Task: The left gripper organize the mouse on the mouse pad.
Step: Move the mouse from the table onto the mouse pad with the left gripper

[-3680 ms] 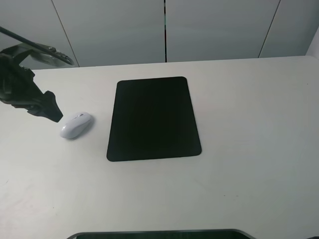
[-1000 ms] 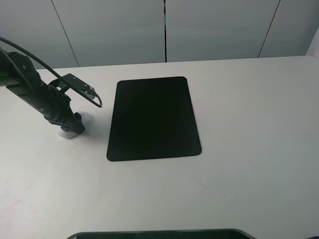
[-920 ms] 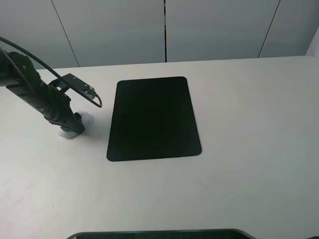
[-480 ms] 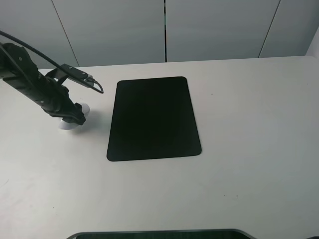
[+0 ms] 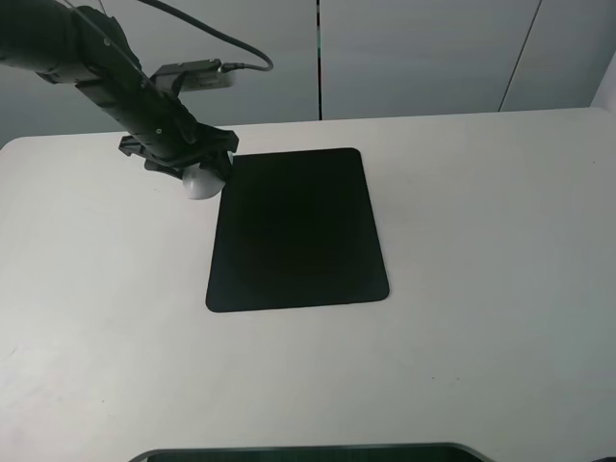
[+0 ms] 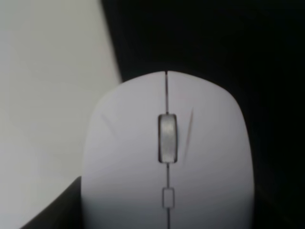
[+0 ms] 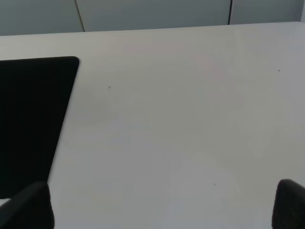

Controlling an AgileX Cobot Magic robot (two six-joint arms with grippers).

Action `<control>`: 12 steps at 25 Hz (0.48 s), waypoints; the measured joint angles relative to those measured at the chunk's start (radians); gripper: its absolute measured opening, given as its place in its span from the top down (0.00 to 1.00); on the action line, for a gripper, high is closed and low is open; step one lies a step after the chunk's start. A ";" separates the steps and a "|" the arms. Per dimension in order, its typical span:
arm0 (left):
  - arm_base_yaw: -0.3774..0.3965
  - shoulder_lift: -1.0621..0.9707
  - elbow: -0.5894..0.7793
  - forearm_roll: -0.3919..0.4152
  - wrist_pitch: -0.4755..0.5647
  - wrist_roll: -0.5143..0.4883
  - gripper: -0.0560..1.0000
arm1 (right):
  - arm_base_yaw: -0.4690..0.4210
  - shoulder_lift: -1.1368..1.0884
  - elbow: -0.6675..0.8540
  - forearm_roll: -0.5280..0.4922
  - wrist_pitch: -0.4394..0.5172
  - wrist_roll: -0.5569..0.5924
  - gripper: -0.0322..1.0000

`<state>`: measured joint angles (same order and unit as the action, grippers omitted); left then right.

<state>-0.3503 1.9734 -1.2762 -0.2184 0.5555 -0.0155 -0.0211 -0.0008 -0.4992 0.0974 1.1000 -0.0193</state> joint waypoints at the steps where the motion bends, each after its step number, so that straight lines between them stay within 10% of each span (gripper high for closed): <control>1: -0.015 0.011 -0.012 -0.010 0.001 -0.026 0.39 | 0.000 0.000 0.000 0.000 0.000 0.000 0.30; 12: -0.171 0.144 -0.160 -0.025 0.048 -0.252 0.39 | 0.000 0.000 0.000 0.000 0.000 0.000 0.30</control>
<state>-0.5211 2.1173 -1.4363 -0.2429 0.6032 -0.2674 -0.0211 -0.0008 -0.4992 0.0974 1.1000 -0.0193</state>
